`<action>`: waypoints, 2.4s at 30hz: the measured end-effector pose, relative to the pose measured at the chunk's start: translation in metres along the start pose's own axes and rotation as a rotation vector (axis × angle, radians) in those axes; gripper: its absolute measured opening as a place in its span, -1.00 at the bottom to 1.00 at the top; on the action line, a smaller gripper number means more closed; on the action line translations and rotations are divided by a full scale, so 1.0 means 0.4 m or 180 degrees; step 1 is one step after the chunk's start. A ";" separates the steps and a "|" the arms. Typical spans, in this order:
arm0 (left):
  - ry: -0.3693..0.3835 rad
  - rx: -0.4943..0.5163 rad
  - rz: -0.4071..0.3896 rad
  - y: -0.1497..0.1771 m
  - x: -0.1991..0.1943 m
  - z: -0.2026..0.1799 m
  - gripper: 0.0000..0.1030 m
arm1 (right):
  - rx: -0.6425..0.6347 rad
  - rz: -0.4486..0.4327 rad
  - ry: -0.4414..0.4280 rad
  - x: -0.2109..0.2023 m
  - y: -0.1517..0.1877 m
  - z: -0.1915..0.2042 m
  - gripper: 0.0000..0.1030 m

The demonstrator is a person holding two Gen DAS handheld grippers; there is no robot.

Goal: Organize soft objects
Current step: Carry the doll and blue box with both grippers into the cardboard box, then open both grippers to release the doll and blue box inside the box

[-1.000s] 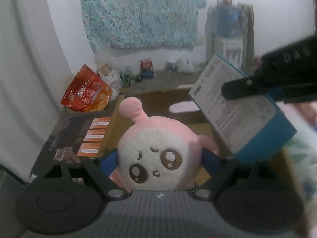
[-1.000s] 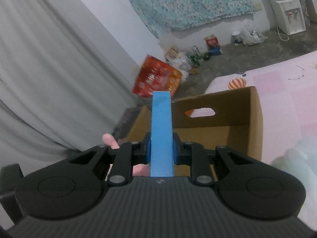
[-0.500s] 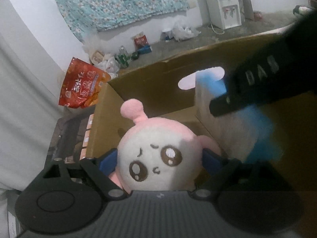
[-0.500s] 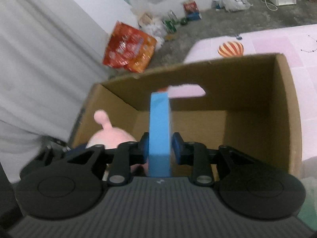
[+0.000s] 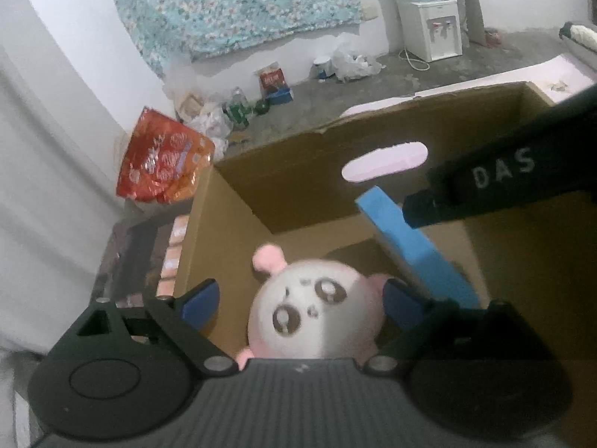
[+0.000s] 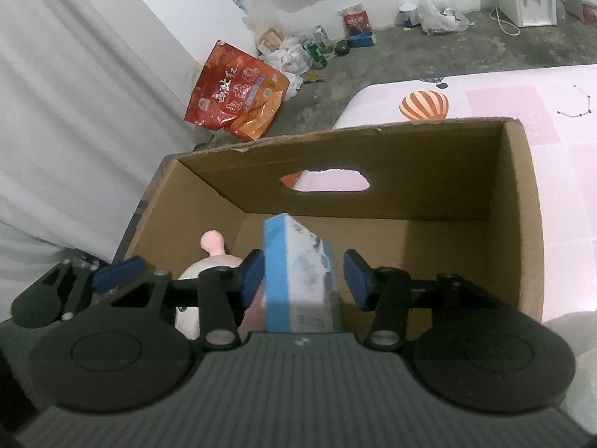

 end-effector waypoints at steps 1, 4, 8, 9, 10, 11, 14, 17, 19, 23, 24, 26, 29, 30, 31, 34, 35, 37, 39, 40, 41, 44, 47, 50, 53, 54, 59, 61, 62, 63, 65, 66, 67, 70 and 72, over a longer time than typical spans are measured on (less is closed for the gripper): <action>0.0032 -0.0040 0.0035 0.006 -0.005 0.002 0.85 | -0.0015 0.0019 0.0013 0.002 0.002 0.000 -0.31; 0.0180 -0.0217 0.0233 0.038 -0.023 0.007 0.73 | -0.0019 0.0076 -0.0016 0.013 0.006 0.004 -0.46; 0.0441 -0.0408 0.0315 0.071 -0.041 0.014 0.66 | -0.0008 0.0052 -0.0055 0.013 0.001 0.006 -0.54; 0.0495 -0.0419 0.0335 0.078 -0.038 0.012 0.66 | -0.0002 0.0042 -0.0069 0.013 -0.002 0.005 -0.54; 0.0513 -0.0415 0.0368 0.083 -0.030 0.008 0.60 | 0.0005 0.0033 -0.0072 0.013 -0.005 0.004 -0.55; 0.0508 -0.0407 0.0429 0.087 -0.017 0.006 0.51 | 0.0020 0.0026 -0.0072 0.013 -0.007 0.002 -0.55; 0.0466 -0.0429 0.0631 0.095 0.029 -0.008 0.43 | 0.0086 0.0038 -0.0083 0.014 -0.006 -0.003 -0.55; 0.0418 -0.0479 0.0543 0.072 0.047 0.002 0.41 | 0.0065 0.0031 -0.0096 0.010 -0.007 0.000 -0.54; 0.0364 -0.0391 0.0391 0.048 0.042 0.006 0.40 | 0.0062 0.0028 -0.0113 0.010 -0.011 0.002 -0.52; 0.0260 -0.0284 0.0293 0.020 0.051 0.009 0.45 | 0.0178 0.0040 -0.0132 0.018 -0.018 -0.006 -0.52; 0.0274 -0.0311 0.0276 0.014 0.053 0.009 0.45 | 0.0221 0.0054 -0.0147 0.021 -0.016 -0.011 -0.52; 0.0258 -0.0344 0.0201 0.002 0.053 0.011 0.45 | 0.0337 0.0121 -0.0184 0.034 -0.006 -0.021 -0.51; 0.0222 -0.0360 0.0179 0.001 0.053 0.012 0.45 | 0.0588 0.0199 -0.0321 0.055 0.011 -0.034 -0.51; 0.0213 -0.0366 0.0185 0.001 0.052 0.012 0.45 | 0.0645 0.0184 -0.0365 0.058 0.012 -0.035 -0.51; 0.0208 -0.0364 0.0192 0.002 0.051 0.014 0.45 | 0.0710 0.0185 -0.0415 0.062 0.013 -0.037 -0.50; 0.0167 -0.0374 0.0208 0.009 0.045 0.027 0.45 | 0.0896 0.0183 -0.0537 0.074 0.017 -0.040 -0.50; 0.0159 -0.0386 0.0219 0.012 0.043 0.032 0.45 | 0.0936 0.0185 -0.0562 0.079 0.019 -0.041 -0.50; 0.0150 -0.0420 0.0235 0.018 0.037 0.042 0.47 | 0.1041 0.0227 -0.0656 0.092 0.030 -0.038 -0.50; 0.0152 -0.0437 0.0227 0.024 0.025 0.050 0.50 | 0.1115 0.0250 -0.0722 0.099 0.036 -0.033 -0.49; 0.0149 -0.0444 0.0215 0.026 0.019 0.053 0.52 | 0.1106 0.0242 -0.0735 0.099 0.036 -0.031 -0.48; 0.0147 -0.0448 0.0204 0.027 0.012 0.055 0.53 | 0.1089 0.0240 -0.0747 0.096 0.035 -0.030 -0.48; 0.0161 -0.0465 0.0160 0.029 -0.013 0.055 0.54 | 0.1050 0.0202 -0.0739 0.070 0.028 -0.030 -0.48; 0.0230 -0.0507 0.0037 0.021 -0.052 0.048 0.54 | 0.0893 0.0109 -0.0811 0.015 0.007 -0.019 -0.47; 0.0351 -0.0462 -0.0208 -0.001 -0.103 0.020 0.50 | 0.0679 -0.0083 -0.0790 -0.060 -0.018 -0.013 -0.46; 0.0428 -0.0302 -0.0269 -0.017 -0.117 -0.035 0.30 | 0.0543 -0.0229 -0.0839 -0.139 -0.034 -0.012 -0.46; 0.0437 -0.0243 -0.0260 -0.020 -0.114 -0.054 0.22 | 0.0502 -0.0283 -0.0847 -0.165 -0.037 -0.014 -0.46; 0.0499 -0.0076 -0.0082 -0.007 -0.060 -0.128 -0.40 | 0.0392 -0.0492 -0.0879 -0.304 -0.026 -0.062 -0.46; 0.0545 -0.0105 0.0061 0.005 -0.028 -0.143 -0.48 | 0.0389 -0.0539 -0.0877 -0.346 -0.010 -0.084 -0.46; 0.0566 -0.0146 0.0118 0.011 -0.013 -0.144 -0.50 | 0.0387 -0.0564 -0.0878 -0.370 0.001 -0.098 -0.46; 0.0625 -0.0197 0.0180 0.016 0.002 -0.147 -0.50 | 0.0390 -0.0582 -0.0876 -0.391 0.011 -0.112 -0.46; 0.0757 -0.0348 0.0279 0.025 0.025 -0.147 -0.48 | 0.0418 -0.0605 -0.0892 -0.428 0.033 -0.139 -0.46; 0.0795 -0.0391 0.0296 0.025 0.030 -0.147 -0.47 | 0.0424 -0.0620 -0.0901 -0.445 0.042 -0.150 -0.46; 0.0831 -0.0430 0.0298 0.023 0.035 -0.147 -0.44 | 0.0420 -0.0630 -0.0895 -0.457 0.054 -0.160 -0.46; 0.1022 -0.0491 0.0351 0.023 0.043 -0.155 -0.21 | 0.0405 -0.0634 -0.0892 -0.481 0.083 -0.175 -0.45; 0.1063 -0.0560 0.0397 0.024 0.046 -0.159 0.07 | 0.0416 -0.0612 -0.0880 -0.485 0.099 -0.187 -0.45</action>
Point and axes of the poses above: each gripper's, at about its wrist camera, not at the fingertips, and x roughly the way its jaws point, z to its left, y to its underside, the point moved 9 cm from there along x, roughly the way its jaws point, and after that the axes turned 5 degrees about -y, right-handed, at the moved point
